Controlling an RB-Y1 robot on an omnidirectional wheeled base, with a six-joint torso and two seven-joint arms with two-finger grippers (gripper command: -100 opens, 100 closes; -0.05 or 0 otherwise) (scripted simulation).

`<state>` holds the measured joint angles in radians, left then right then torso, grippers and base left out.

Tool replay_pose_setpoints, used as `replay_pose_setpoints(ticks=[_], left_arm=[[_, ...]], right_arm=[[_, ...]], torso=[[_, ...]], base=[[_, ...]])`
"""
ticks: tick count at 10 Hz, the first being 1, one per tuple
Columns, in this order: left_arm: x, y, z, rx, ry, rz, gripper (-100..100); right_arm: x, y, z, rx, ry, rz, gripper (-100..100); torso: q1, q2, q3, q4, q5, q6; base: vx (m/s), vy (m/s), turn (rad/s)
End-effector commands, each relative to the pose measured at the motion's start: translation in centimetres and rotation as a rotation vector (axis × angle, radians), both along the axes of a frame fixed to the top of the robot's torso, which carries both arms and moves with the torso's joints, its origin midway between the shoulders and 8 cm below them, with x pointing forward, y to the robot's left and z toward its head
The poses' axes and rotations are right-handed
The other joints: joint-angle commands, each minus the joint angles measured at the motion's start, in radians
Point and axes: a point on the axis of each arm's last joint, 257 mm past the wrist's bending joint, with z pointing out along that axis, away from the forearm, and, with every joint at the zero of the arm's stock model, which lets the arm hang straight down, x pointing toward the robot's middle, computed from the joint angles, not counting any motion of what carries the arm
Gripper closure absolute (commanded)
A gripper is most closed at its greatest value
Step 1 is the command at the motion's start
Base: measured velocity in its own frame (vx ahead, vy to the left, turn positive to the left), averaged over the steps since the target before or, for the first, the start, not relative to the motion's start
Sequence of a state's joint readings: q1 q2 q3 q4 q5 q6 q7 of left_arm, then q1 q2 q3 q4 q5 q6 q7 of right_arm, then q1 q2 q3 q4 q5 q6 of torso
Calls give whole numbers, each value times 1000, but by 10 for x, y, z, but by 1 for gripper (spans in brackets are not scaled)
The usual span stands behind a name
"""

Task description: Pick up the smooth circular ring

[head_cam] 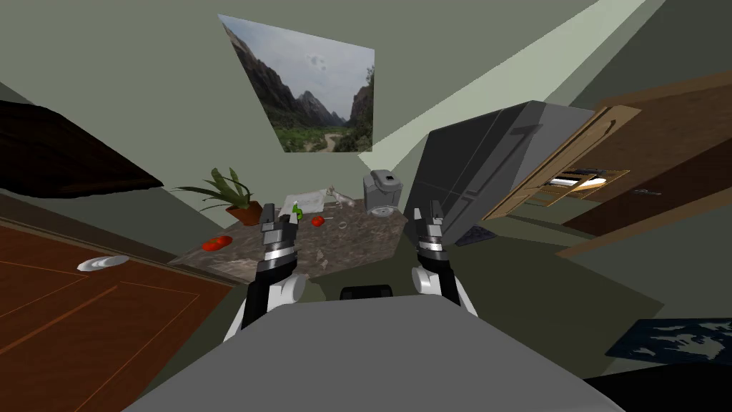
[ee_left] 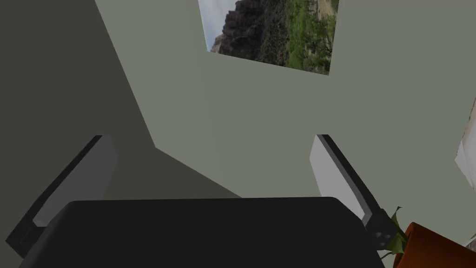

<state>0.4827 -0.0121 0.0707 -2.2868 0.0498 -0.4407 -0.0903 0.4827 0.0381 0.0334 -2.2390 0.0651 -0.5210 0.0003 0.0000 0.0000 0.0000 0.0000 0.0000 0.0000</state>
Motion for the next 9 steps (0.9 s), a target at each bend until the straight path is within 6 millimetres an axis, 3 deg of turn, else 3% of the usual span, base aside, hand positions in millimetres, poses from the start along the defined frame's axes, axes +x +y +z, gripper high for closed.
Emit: replay_pose_setpoints(ticks=[1, 9], left_arm=[[6, -3, -1, 22, 17, -18, -100], [60, -9, -23, 55, 169, -100, -100]], right_arm=[[0, 0, 0, 0, 0, 0, 0], [0, 0, 0, 0, 0, 0, 0]], torso=[[0, 0, 0, 0, 0, 0], [2, 2, 1, 0, 1, 0]], base=[[-1, 10, 50], [-17, 30, 91]])
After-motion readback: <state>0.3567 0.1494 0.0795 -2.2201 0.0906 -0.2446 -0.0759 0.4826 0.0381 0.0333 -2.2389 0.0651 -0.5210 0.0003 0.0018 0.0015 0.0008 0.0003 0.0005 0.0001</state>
